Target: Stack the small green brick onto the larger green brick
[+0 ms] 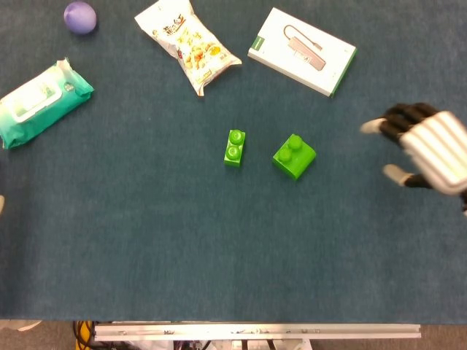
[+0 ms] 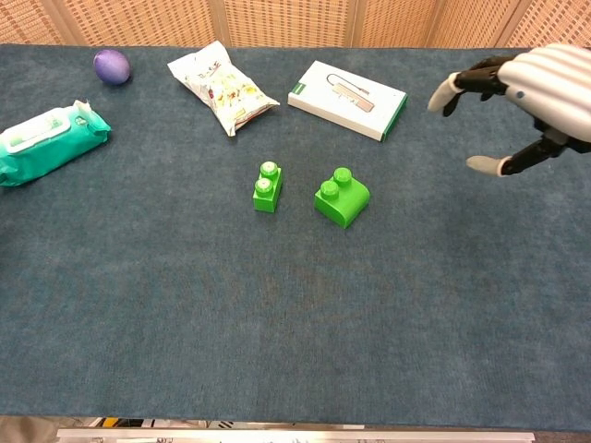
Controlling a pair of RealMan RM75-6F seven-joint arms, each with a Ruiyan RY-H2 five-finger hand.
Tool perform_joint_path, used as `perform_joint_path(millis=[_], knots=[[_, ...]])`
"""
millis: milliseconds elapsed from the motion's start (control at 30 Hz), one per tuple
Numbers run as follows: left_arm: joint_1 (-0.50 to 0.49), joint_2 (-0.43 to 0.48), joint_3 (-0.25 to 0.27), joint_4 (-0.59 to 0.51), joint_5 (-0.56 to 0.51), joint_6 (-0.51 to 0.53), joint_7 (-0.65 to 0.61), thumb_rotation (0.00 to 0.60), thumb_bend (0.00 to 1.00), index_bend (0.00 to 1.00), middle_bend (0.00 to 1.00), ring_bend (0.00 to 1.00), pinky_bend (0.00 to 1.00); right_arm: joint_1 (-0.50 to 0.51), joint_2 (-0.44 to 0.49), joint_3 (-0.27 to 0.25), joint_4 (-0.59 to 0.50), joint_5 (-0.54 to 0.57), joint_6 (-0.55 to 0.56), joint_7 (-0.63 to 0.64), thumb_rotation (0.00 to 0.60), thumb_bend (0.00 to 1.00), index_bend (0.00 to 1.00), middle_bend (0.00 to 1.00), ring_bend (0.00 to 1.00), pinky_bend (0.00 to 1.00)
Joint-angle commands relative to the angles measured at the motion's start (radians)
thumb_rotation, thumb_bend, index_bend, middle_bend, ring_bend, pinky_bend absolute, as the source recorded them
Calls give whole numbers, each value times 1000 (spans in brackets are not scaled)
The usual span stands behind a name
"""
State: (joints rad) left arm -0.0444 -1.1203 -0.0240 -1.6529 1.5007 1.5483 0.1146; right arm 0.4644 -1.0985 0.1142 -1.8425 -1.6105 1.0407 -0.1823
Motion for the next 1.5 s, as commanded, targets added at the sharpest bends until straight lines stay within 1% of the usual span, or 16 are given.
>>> perform_joint_path(millis=[33, 167, 333, 433, 567, 667, 900, 1067, 1233, 1500], knots=[[8, 2, 3, -1, 5, 10, -6, 600, 235, 85, 213, 208, 217, 83, -47, 31, -18, 53, -95, -46, 600, 202, 322, 387, 259, 334], [18, 2, 9, 0, 8, 16, -7, 600, 235, 85, 213, 207, 217, 141, -104, 50, -6, 104, -152, -111, 600, 200, 326, 387, 259, 334], [31, 2, 21, -3, 17, 24, -2, 600, 234, 85, 213, 208, 217, 219, -186, 73, 39, 176, -219, -192, 600, 126, 337, 387, 259, 334], [37, 3, 20, -4, 16, 30, -8, 600, 235, 85, 213, 207, 217, 267, -234, 88, 69, 228, -253, -242, 600, 104, 336, 387, 259, 334], [43, 4, 18, -2, 16, 39, -17, 600, 234, 85, 212, 208, 217, 324, -300, 102, 116, 289, -281, -292, 600, 75, 337, 387, 259, 334], [47, 5, 18, -2, 16, 41, -20, 600, 234, 85, 213, 208, 217, 364, -349, 107, 161, 324, -294, -323, 600, 74, 336, 387, 259, 334], [52, 6, 15, -2, 15, 42, -28, 600, 235, 85, 213, 208, 217, 445, -454, 109, 265, 396, -307, -388, 600, 68, 337, 387, 260, 334], [51, 6, 12, -4, 15, 41, -28, 600, 234, 85, 213, 208, 217, 494, -509, 108, 321, 428, -314, -416, 600, 45, 337, 387, 263, 334], [56, 7, 12, -5, 14, 44, -34, 600, 235, 85, 213, 208, 217, 532, -554, 94, 370, 457, -318, -448, 600, 33, 337, 387, 266, 334], [66, 17, 14, 0, 11, 46, -65, 600, 234, 85, 213, 208, 217, 568, -613, 62, 470, 491, -331, -459, 600, 32, 337, 387, 267, 334]])
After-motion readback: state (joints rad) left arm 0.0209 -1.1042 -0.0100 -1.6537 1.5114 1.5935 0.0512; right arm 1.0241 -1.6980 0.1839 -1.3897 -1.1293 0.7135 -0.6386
